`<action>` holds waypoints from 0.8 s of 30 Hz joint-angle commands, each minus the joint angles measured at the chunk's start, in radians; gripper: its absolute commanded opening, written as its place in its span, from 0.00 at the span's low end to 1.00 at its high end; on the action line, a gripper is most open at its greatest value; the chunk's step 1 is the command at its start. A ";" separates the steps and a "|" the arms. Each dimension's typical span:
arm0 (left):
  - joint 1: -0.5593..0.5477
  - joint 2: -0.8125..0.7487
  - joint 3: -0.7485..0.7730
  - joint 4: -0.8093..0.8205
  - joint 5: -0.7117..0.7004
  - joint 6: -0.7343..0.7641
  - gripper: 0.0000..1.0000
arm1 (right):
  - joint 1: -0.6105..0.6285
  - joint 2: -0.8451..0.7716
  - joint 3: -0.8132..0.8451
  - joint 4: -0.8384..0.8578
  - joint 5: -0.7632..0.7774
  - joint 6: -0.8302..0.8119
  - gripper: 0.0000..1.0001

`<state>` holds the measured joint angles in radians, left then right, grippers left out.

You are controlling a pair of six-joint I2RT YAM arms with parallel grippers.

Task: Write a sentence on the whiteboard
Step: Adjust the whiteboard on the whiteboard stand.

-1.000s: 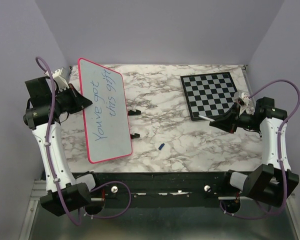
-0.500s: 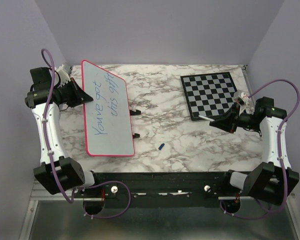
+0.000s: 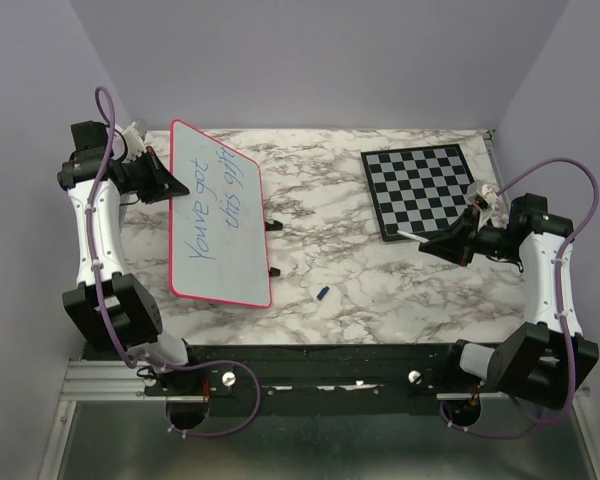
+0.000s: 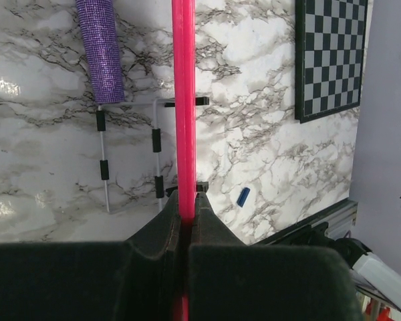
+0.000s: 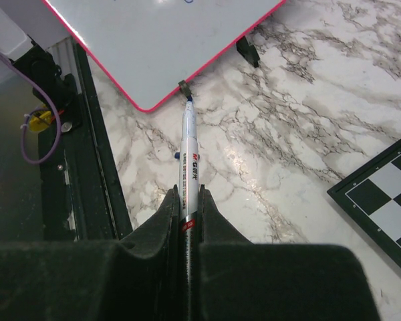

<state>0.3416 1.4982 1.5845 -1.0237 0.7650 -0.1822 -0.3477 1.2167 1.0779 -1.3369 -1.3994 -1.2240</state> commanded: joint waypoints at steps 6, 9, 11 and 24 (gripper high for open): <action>-0.007 0.152 0.112 0.030 0.031 0.052 0.00 | 0.004 0.014 -0.001 -0.189 0.004 -0.026 0.01; -0.015 0.188 0.130 0.024 0.028 0.059 0.00 | 0.004 0.020 0.001 -0.189 0.004 -0.028 0.01; -0.024 0.217 0.147 0.016 0.023 0.072 0.00 | 0.004 0.024 0.001 -0.189 0.004 -0.026 0.01; -0.030 0.309 0.180 0.007 0.017 0.081 0.19 | 0.004 0.027 0.001 -0.189 0.005 -0.028 0.01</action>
<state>0.3183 1.7847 1.7401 -1.0424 0.7971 -0.1455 -0.3477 1.2385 1.0779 -1.3369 -1.3991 -1.2247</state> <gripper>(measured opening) 0.131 0.138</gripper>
